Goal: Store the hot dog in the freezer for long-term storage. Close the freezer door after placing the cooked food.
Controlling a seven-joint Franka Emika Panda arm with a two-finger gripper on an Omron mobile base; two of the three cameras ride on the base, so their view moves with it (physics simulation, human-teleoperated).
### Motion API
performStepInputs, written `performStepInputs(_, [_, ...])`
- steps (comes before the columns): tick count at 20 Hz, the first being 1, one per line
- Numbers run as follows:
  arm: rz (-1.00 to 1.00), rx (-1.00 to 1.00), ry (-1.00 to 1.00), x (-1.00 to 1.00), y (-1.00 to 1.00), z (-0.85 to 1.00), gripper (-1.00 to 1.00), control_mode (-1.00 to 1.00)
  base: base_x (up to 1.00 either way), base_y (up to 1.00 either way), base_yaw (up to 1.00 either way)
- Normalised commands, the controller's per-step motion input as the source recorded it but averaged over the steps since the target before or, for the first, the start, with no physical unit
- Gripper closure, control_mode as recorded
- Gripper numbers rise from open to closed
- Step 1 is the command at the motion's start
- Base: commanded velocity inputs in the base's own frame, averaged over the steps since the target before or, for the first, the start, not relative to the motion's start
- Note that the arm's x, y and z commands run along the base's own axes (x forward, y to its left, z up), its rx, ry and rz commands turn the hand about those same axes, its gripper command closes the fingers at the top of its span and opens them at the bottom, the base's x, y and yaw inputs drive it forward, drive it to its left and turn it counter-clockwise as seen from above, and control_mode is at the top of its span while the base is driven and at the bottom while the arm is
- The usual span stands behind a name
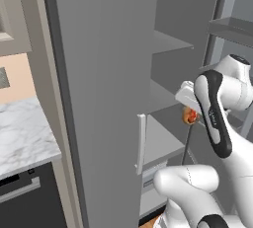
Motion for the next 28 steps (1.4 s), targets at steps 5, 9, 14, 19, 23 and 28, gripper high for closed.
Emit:
performStepInputs(5, [-0.26,0.12,-0.19,0.26,0.00,-0.09,1.00,-1.00,0.00,0.00,0.00])
performStepInputs(9, [-0.09,0.01,-0.06,0.49,0.01,-0.01,1.00,-1.00,0.00,0.00,0.00])
performStepInputs(14, [0.00,0.00,0.00,0.39,-0.01,-0.01,1.00,-1.00,0.00,0.00,0.00])
performStepInputs(19, [-0.01,0.00,0.00,0.45,0.00,0.00,1.00,-1.00,0.00,0.00,0.00])
performStepInputs(23, [0.00,0.03,0.00,0.44,0.00,0.00,1.00,-1.00,0.00,0.00,0.00])
performStepInputs(28, [0.00,0.01,0.00,0.41,-0.03,-0.01,1.00,-1.00,0.00,0.00,0.00])
